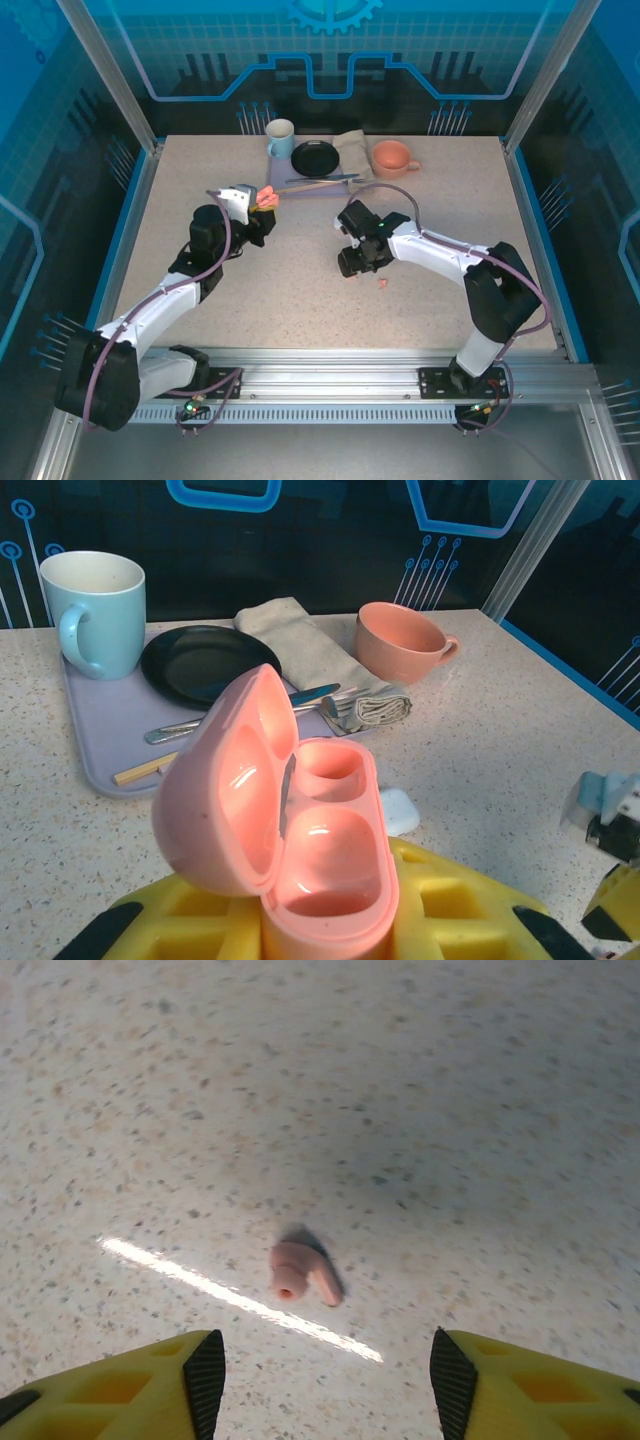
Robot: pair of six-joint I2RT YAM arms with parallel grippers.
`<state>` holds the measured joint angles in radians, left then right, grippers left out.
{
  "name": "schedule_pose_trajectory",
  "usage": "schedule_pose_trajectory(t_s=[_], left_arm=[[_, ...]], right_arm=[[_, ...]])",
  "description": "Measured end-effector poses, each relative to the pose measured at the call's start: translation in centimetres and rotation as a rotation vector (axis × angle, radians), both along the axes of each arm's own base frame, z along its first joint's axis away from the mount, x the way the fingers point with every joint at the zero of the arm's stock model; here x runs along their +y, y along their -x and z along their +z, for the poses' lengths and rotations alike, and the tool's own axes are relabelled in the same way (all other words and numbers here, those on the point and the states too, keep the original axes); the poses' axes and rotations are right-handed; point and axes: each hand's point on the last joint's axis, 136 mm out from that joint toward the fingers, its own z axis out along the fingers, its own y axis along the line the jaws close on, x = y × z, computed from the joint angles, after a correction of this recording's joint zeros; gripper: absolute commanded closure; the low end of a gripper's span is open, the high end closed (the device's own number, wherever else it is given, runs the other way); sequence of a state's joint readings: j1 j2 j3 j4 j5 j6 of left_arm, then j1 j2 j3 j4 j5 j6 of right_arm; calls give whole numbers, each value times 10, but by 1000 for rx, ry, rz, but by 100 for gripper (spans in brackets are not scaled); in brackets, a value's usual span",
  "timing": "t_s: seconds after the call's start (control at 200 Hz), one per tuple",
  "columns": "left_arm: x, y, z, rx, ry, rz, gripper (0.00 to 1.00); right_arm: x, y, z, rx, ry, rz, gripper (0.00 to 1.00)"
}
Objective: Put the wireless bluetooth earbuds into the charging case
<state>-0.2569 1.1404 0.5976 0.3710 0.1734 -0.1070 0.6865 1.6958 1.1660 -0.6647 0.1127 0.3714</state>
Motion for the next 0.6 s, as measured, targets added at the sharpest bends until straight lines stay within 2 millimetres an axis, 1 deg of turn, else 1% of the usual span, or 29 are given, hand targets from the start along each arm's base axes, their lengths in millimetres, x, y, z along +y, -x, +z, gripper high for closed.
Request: schedule_pose_trajectory(t_s=[0.14, 0.265, 0.35, 0.515, 0.6], left_arm=[[0, 0, 0, 1, 0, 0, 100], [0, 0, -1, 2, 0, 0, 100], [-1, 0, -2, 6, -1, -3, 100], [-1, 0, -2, 7, 0, -7, 100], [-1, 0, -2, 7, 0, -7, 100]], right_arm=[[6, 6, -5, 23, -15, 114, 39], [10, 11, -7, 40, -32, 176, 39], [12, 13, -12, 56, -31, 209, 39], [6, 17, -31, 101, 17, 235, 41], [2, 17, -38, 109, 44, 237, 41]])
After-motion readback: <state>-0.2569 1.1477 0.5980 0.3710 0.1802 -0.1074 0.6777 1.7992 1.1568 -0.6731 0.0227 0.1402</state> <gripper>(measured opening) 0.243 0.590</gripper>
